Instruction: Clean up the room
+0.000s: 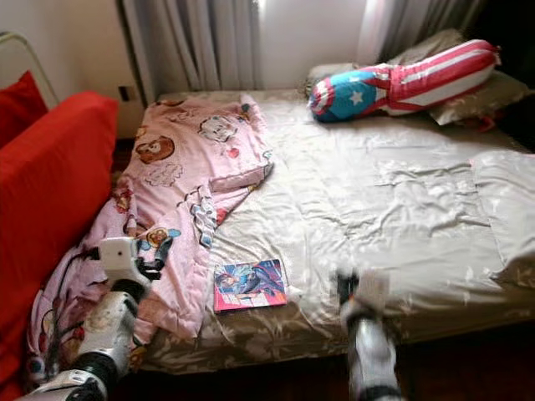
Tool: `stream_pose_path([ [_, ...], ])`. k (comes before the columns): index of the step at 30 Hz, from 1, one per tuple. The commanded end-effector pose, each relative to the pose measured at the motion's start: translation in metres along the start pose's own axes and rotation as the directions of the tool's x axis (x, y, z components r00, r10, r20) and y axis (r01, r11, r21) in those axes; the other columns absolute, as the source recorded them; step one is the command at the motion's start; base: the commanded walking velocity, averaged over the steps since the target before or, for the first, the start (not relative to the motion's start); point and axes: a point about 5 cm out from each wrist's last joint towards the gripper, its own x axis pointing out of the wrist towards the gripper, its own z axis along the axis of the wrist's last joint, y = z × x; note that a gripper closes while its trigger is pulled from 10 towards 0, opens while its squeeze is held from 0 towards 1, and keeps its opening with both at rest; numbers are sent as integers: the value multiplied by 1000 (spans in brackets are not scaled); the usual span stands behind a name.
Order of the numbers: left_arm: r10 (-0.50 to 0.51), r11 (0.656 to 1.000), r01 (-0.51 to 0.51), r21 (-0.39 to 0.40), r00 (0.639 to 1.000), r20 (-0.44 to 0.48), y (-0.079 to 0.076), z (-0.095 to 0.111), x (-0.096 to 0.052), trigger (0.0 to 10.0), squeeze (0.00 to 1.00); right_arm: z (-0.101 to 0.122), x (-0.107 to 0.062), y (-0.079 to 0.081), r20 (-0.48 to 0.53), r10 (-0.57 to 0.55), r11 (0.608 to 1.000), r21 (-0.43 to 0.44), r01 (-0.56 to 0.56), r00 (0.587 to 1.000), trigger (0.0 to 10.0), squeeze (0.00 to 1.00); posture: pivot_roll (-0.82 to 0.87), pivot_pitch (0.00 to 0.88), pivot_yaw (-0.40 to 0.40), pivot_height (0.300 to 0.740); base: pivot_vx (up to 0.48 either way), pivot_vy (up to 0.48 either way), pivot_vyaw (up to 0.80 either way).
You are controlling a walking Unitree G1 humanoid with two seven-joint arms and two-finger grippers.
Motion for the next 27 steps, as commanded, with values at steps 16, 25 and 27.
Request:
stream_pose_path([
  [16, -28, 1000, 27, 10, 999, 25, 10, -4, -15, 10000, 0, -18, -30, -7, 19, -26, 998, -56, 27, 999, 10000, 0, -58, 0, -16, 740, 0, 0, 0],
  [25, -42, 999, 40, 26, 996, 75, 10, -4, -32, 10000, 0, -29, -63, -26, 30, -126, 989, -70, 128, 992, 10000, 0, -47, 0, -35, 740, 0, 0, 0],
  [27, -49, 998, 46, 35, 996, 77, 9, -5, -37, 10000, 0, -31, -72, -29, 25, -147, 987, -68, 149, 989, 10000, 0, -44, 0, -41, 740, 0, 0, 0],
])
